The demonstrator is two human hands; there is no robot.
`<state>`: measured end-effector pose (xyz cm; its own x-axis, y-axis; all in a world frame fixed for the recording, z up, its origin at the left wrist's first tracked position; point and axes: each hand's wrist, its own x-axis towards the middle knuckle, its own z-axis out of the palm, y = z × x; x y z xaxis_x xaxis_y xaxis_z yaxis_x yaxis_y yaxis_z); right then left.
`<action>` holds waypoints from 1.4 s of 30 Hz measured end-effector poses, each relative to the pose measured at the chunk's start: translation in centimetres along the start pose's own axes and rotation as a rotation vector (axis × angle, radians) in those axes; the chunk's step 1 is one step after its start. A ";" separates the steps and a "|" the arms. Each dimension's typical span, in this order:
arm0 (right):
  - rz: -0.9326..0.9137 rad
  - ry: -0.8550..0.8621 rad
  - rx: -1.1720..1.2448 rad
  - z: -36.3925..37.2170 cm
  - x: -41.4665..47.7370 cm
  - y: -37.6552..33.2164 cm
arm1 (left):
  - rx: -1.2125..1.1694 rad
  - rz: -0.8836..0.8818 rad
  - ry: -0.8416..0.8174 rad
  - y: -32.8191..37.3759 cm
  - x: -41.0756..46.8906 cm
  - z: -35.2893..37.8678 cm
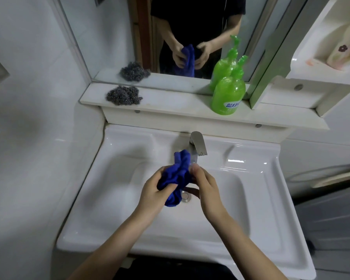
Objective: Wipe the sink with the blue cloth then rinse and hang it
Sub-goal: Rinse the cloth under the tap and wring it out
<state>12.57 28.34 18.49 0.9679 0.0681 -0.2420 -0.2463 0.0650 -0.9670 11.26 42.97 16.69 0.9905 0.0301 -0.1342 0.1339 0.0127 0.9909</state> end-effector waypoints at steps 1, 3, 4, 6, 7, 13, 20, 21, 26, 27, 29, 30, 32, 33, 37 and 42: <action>0.010 -0.025 0.027 0.1 0.3 -0.4 | 0.021 0.001 -0.039 0.1 0.0 0.0; -0.001 -0.014 0.006 0.4 0.8 -0.6 | -0.025 -0.037 -0.131 0.2 -0.2 0.1; -0.012 0.012 -0.033 0.5 0.9 -0.4 | -0.075 -0.062 -0.155 0.2 -0.3 0.3; -0.042 0.007 -0.102 0.4 0.9 0.3 | -0.139 -0.105 -0.115 0.3 -0.3 0.9; -0.050 -0.022 -0.108 0.3 0.8 0.4 | -0.138 -0.115 -0.066 0.3 -0.2 1.2; -0.060 -0.041 -0.158 -0.5 0.9 0.9 | 0.112 -0.038 0.107 -0.9 1.1 1.3; -0.089 0.091 -0.218 -4.0 1.9 0.1 | 0.054 -0.098 0.165 -0.3 2.7 -2.9; -0.097 0.105 -0.252 -4.6 2.1 0.0 | 0.039 -0.110 0.170 0.0 2.8 -3.5; -0.195 0.183 -0.346 -6.2 1.9 -1.5 | -0.077 -0.102 0.110 1.9 3.0 -6.0; -0.196 0.191 -0.303 -6.4 1.6 -1.8 | -0.136 -0.109 0.097 2.1 3.0 -6.3; -0.188 0.200 -0.262 -6.6 1.5 -1.7 | -0.185 -0.152 0.120 1.5 3.0 -6.7; -0.166 0.201 -0.296 -6.7 1.6 -1.3 | -0.147 -0.184 0.144 0.7 3.1 -6.7; -0.081 0.172 -0.395 -6.5 2.0 0.1 | -0.003 -0.263 0.176 -1.4 3.5 -6.6; -0.024 0.149 -0.408 -6.3 2.1 0.8 | 0.078 -0.296 0.168 -2.5 3.6 -6.6; 0.103 0.019 -0.194 -4.3 1.5 1.3 | 0.301 -0.252 0.086 -4.6 3.6 -6.2; 0.126 -0.038 0.034 -2.0 2.1 -0.1 | 0.408 -0.086 0.072 -2.1 2.9 -4.5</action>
<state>14.77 26.45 17.86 0.9269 0.1153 -0.3573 -0.3677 0.0874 -0.9258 13.72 47.57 14.15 0.9725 0.1163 -0.2020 0.2314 -0.3779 0.8964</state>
